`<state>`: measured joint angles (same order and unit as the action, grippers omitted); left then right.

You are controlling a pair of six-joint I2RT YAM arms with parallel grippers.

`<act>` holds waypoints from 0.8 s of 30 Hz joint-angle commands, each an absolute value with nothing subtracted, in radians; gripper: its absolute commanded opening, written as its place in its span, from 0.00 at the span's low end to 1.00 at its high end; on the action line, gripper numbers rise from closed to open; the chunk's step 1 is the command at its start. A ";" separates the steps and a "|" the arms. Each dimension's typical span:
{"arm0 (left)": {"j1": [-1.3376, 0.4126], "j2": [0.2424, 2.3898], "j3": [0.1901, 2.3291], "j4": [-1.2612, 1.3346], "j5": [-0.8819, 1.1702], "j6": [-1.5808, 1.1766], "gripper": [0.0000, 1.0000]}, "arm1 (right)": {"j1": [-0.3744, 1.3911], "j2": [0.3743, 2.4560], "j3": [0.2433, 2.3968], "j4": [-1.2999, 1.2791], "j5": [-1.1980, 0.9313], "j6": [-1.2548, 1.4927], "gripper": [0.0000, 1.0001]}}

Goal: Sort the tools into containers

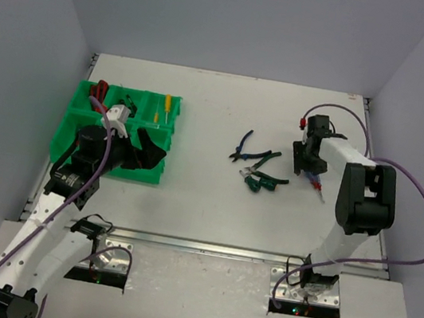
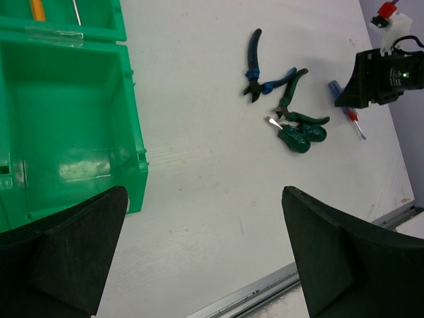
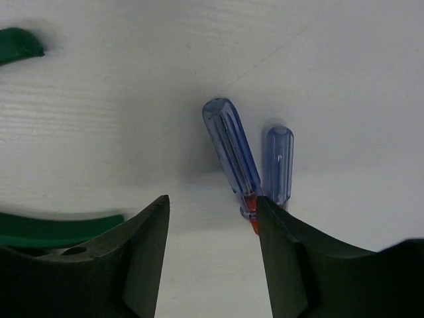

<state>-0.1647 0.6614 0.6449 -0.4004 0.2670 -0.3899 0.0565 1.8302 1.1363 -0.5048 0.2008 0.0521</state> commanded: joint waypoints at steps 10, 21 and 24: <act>-0.184 0.669 0.678 -0.355 0.298 -0.371 1.00 | 0.064 1.928 1.222 -0.446 0.187 0.008 0.42; -0.184 0.697 0.684 -0.346 0.323 -0.373 1.00 | 0.107 1.881 1.217 -0.433 0.074 0.059 0.00; -0.184 0.701 0.683 -0.328 0.373 -0.376 1.00 | 0.120 1.793 1.207 -0.421 0.057 0.080 0.00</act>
<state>-0.1719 0.6995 0.6449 -0.3960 0.3077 -0.3860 0.0984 1.9153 1.1928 -0.4574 0.0965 0.0431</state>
